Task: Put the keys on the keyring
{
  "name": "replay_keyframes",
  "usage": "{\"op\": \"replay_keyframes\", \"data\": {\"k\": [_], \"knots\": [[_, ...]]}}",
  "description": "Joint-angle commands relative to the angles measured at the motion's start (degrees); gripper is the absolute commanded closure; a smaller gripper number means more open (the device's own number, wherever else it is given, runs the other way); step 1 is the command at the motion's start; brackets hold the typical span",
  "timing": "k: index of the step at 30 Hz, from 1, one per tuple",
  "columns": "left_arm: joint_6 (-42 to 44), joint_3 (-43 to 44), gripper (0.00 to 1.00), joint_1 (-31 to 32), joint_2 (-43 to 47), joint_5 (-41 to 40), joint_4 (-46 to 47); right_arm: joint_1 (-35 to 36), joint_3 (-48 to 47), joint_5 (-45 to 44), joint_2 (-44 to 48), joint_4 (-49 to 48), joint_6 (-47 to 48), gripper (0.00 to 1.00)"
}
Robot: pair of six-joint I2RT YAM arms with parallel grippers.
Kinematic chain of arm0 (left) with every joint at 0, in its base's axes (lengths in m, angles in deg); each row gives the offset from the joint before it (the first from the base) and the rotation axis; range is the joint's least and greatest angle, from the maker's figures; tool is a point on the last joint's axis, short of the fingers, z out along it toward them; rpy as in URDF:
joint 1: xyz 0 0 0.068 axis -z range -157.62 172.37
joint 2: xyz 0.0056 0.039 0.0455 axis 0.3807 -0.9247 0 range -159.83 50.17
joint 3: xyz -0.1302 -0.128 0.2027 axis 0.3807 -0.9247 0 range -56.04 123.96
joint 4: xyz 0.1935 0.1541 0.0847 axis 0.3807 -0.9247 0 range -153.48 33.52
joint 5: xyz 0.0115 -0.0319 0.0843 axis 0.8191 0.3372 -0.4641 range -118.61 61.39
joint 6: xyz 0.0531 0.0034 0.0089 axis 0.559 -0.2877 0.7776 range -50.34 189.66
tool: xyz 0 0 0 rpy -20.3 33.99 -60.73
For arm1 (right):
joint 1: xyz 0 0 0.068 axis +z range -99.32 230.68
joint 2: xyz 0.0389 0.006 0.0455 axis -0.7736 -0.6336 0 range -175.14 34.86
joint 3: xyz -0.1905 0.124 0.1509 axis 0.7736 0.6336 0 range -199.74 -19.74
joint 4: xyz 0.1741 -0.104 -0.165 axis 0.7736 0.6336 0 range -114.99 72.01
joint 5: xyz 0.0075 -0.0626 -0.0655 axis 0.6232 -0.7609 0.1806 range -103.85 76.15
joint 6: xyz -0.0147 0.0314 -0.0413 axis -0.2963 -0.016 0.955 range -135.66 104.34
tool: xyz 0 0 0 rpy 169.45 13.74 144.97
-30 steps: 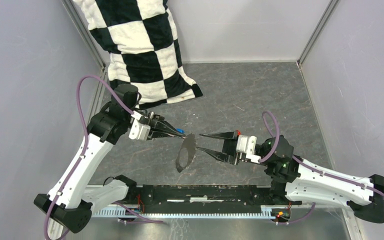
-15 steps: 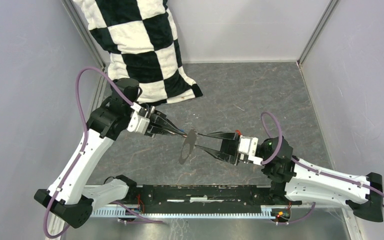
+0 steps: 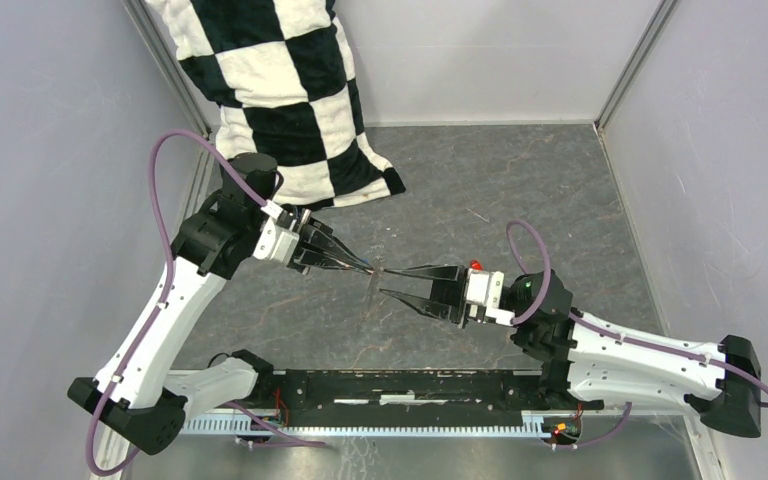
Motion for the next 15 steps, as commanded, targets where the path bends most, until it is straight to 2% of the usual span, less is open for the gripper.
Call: {"op": "replay_keyframes", "data": {"k": [1,11,15], "knots": [[-2.55,1.70,0.98,0.31,0.12,3.84,1.33,0.30,-2.04,-0.22,-0.84,-5.27,-1.80,0.63],[-2.49,0.81,0.98,0.26,0.34,3.41,1.41,0.46,-3.68,-0.24,-3.40,-7.00,-2.91,0.65],[-5.03,-0.44,0.98,0.29,0.88,3.15,4.50,0.51,-4.13,-1.00,-3.46,-6.69,-3.28,0.67]]}}
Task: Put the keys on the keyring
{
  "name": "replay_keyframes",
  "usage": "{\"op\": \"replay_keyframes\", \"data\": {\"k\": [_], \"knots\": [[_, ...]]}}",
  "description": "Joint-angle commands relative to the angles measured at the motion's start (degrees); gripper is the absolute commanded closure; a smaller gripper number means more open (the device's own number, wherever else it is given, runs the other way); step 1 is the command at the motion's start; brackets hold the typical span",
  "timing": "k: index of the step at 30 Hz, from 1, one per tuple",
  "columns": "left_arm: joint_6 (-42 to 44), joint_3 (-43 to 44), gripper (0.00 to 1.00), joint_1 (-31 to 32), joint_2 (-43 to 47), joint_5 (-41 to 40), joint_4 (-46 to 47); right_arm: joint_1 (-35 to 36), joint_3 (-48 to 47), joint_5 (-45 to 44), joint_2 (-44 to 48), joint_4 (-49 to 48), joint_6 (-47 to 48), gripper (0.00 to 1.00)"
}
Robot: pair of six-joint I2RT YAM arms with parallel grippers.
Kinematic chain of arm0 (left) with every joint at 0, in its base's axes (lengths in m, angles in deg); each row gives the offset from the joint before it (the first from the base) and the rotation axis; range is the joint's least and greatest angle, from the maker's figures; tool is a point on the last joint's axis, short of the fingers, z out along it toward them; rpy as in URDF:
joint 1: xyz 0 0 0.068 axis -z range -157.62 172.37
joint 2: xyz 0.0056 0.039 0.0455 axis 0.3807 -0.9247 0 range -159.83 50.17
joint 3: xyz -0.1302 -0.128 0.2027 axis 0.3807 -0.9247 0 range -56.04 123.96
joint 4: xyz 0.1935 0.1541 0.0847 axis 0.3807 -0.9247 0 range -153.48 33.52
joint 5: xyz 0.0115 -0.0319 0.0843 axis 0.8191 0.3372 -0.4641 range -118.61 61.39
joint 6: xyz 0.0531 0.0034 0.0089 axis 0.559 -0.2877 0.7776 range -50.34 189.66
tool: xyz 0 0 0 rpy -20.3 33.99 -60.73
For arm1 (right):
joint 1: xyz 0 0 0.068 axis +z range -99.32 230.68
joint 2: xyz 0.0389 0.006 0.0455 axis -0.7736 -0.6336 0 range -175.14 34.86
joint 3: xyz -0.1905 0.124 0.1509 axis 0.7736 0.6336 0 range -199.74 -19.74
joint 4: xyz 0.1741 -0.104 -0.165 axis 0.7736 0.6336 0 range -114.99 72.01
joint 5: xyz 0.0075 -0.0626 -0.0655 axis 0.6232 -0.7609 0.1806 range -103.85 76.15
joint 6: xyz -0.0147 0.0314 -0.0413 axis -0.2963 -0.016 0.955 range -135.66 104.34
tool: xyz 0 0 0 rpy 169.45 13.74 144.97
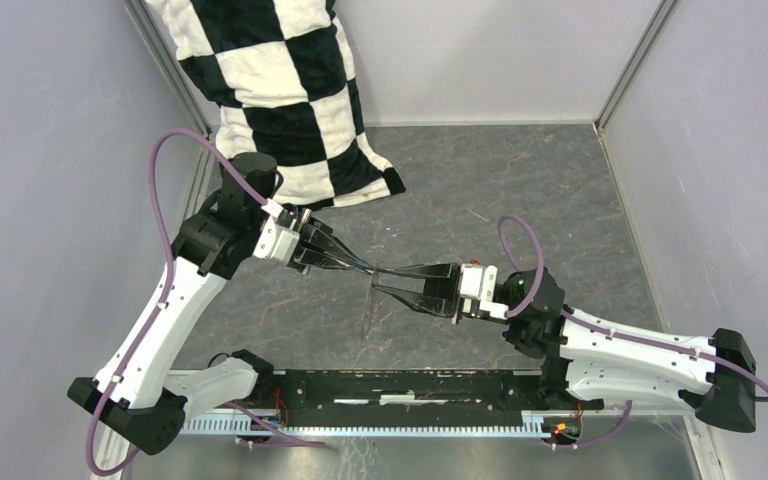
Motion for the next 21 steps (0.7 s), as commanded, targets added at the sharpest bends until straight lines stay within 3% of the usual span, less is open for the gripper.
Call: {"op": "replay_keyframes", "data": {"k": [1,8,15,17,21], "knots": [[-4.34,-0.48,0.98,0.24,0.99,2.99,4.18,0.26,-3.27,-0.97,0.19,-2.33,-0.90,0.68],[-3.74,-1.37,0.98,0.24,1.11,1.95,4.19,0.32,-4.98,-0.53,-0.69,-1.15,-1.46,0.71],[-3.48,-1.78,0.98,0.27,1.52,1.13,4.19,0.29,-7.43,-1.99,-1.40,4.53,-0.95,0.99],[-3.50,-1.74,0.98,0.25,1.71,0.92,4.12,0.32,-8.86,-2.59,-1.79,8.10,-0.71,0.98],[-3.69,-1.51,0.98,0.21,2.05,0.91,4.18,0.28,-9.25,-2.71,-1.60,10.88,-0.19,0.75]]}}
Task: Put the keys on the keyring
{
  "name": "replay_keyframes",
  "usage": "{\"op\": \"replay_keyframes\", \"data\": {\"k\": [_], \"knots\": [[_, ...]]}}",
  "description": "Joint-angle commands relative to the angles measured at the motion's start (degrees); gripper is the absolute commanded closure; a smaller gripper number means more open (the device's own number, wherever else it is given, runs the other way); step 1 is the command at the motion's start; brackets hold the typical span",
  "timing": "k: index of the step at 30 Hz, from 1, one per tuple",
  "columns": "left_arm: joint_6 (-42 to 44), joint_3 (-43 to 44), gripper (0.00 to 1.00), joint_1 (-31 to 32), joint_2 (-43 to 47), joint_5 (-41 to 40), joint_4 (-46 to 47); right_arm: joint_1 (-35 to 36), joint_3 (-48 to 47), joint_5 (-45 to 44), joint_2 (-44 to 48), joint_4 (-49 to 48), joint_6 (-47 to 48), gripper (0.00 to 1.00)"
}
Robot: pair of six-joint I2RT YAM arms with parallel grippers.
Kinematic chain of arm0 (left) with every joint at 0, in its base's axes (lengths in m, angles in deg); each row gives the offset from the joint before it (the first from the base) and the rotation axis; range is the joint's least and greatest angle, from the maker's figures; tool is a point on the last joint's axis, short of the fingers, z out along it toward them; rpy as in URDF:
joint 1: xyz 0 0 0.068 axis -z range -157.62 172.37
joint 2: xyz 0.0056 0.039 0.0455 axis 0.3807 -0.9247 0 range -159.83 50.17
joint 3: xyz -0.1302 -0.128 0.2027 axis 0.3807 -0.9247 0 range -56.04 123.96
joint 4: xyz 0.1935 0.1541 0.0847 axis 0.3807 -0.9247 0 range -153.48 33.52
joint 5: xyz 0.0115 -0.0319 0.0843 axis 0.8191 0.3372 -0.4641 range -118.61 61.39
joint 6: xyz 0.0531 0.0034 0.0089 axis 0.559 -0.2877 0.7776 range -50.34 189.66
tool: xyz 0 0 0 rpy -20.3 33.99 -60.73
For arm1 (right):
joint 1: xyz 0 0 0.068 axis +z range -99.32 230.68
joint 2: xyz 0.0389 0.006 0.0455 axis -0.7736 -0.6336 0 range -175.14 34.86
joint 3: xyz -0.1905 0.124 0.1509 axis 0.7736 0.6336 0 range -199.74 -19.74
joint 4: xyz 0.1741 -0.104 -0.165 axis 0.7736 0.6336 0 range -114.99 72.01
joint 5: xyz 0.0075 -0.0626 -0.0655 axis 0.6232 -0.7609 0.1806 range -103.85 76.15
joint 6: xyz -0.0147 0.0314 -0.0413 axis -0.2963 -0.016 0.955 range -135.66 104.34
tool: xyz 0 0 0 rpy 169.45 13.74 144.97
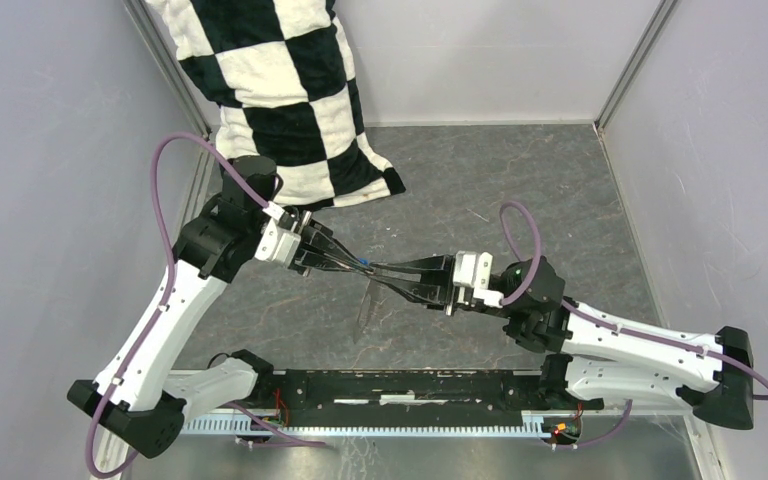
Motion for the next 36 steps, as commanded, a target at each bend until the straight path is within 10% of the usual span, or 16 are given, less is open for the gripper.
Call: {"op": "replay_keyframes", "data": {"k": [1,15,25,36], "knots": [[-1.71,0.41,0.98,0.30,1.18,1.22,1.66,0.22,-1.88,-2.03,0.03,3.64,0.68,0.72],[-2.10,0.58,0.98,0.37,1.34,1.22,1.58,0.17,-1.54,-5.07,1.55,8.12,1.38,0.99],[-3.90,-2.06,0.70,0.37,3.21,-13.46,2.00,0.22,-16.31,-10.23,-3.68,33.99,2.18,0.99],[-0.94,-5.46,0.69,0.33,6.30,-18.10,-0.40,0.19,-23.06,-11.99,-7.12,44.24,2.24,0.99]]}}
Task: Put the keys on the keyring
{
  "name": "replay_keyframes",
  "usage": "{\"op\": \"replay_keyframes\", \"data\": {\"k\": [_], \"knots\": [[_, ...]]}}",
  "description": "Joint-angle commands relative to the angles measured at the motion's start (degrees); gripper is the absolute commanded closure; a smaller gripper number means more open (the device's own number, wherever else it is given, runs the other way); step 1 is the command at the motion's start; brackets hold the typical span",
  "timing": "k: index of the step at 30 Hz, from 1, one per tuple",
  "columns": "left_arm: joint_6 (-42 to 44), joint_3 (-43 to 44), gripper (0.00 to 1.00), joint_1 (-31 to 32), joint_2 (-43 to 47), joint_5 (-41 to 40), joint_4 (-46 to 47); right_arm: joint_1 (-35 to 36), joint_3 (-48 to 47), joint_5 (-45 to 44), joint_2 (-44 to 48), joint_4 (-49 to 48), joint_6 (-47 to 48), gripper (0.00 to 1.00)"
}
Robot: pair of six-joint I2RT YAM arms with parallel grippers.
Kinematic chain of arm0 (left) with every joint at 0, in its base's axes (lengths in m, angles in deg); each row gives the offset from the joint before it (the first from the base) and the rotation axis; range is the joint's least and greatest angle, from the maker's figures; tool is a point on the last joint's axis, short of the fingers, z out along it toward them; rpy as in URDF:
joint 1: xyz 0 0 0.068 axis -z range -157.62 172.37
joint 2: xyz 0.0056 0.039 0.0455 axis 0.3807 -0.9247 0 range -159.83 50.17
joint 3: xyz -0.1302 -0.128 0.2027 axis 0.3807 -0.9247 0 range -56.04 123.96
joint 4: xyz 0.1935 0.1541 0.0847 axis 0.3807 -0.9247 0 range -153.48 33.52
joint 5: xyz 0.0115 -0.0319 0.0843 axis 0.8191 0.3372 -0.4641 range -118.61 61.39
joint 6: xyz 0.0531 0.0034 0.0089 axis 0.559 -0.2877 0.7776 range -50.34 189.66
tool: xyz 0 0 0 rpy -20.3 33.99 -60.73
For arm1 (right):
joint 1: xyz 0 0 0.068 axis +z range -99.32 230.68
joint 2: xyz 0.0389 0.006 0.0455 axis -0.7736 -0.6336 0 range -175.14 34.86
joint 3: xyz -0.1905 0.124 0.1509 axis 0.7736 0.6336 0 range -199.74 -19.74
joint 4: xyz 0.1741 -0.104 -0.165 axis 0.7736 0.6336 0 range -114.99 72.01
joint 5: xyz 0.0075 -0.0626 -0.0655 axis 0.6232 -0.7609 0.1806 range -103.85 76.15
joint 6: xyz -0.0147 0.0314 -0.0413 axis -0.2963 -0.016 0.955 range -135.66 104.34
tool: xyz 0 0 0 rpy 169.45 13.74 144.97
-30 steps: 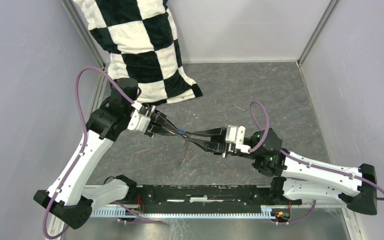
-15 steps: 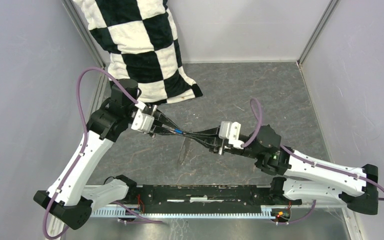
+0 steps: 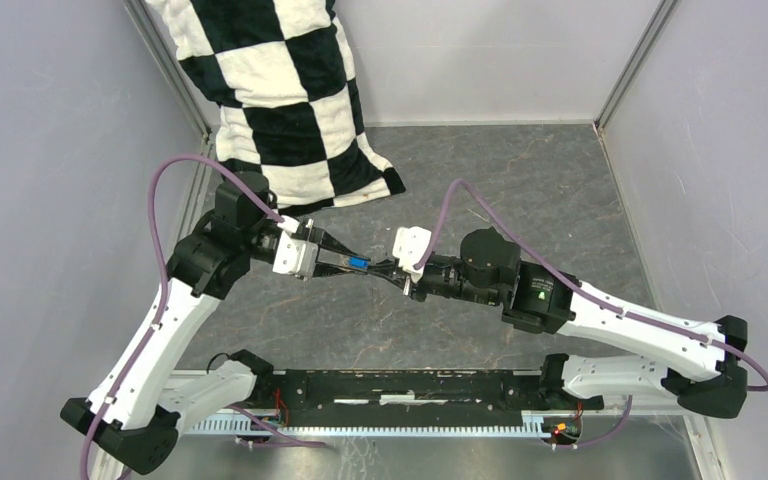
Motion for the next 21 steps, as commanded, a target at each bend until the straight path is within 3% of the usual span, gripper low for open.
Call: {"op": "replay_keyframes", "data": {"k": [1,21], "knots": [[1.84,-0.72,0.69,0.25,1.17,-3.17,-3.32,-0.06,-4.73,-1.88,-0.06,2.55,0.75,0.99],[5.92,-2.75,0.70,0.22,-0.91,-4.85,-6.84,-0.10,-10.53,1.61,-4.69,9.44,1.44,0.99]]}}
